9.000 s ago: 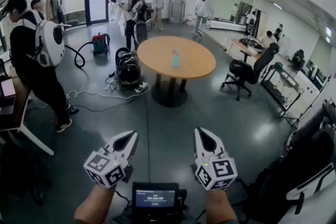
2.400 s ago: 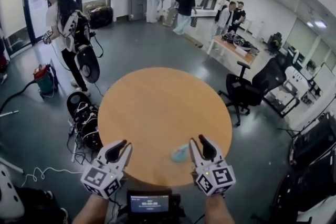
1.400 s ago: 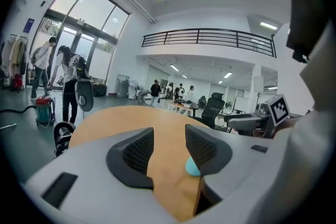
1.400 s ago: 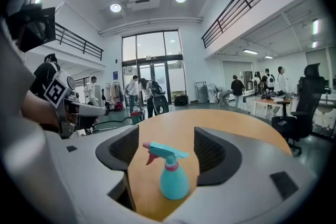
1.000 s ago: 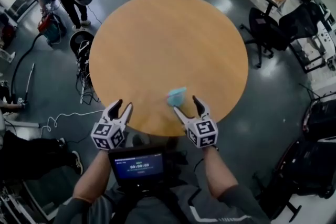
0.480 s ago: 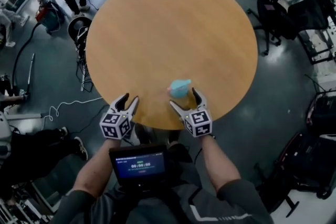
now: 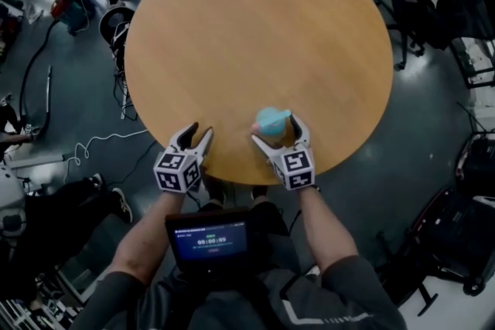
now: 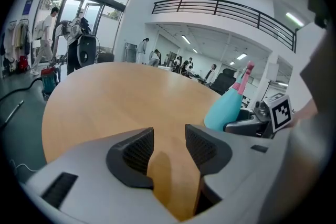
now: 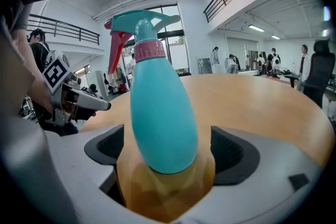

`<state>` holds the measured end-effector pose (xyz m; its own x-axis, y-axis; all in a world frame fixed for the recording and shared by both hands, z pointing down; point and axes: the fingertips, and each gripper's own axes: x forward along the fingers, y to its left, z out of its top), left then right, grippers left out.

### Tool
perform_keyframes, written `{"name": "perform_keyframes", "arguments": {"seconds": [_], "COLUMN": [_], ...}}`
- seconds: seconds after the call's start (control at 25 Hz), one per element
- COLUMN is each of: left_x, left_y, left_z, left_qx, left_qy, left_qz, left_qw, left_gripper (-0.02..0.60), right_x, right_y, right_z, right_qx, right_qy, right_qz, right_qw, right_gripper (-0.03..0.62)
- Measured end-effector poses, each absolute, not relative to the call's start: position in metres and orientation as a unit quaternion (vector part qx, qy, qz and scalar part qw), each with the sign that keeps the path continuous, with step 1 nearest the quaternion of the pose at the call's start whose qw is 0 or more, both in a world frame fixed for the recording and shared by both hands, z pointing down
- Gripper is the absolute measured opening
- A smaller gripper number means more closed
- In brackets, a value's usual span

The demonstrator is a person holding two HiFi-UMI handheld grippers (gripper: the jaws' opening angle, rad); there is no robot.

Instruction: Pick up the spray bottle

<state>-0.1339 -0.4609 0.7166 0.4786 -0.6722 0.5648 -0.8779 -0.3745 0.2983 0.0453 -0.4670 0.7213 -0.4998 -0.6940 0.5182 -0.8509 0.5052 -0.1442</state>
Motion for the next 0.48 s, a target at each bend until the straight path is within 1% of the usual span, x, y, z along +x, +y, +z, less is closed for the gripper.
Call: {"name": "perform_keyframes", "arguments": {"seconds": [0.48], "left_x": [-0.127], "left_y": [-0.472], "left_z": [0.719], "left_qx": [0.817], "left_qy": [-0.467], "left_qz": [0.176], "left_qw": [0.29], "left_gripper": [0.187], "right_x": [0.029], "right_y": [-0.495], "right_z": [0.726], "right_qx": [0.461], "right_qy": [-0.847], "right_qz": [0.171], "right_qw": [0.202], "right_gripper": [0.509]}}
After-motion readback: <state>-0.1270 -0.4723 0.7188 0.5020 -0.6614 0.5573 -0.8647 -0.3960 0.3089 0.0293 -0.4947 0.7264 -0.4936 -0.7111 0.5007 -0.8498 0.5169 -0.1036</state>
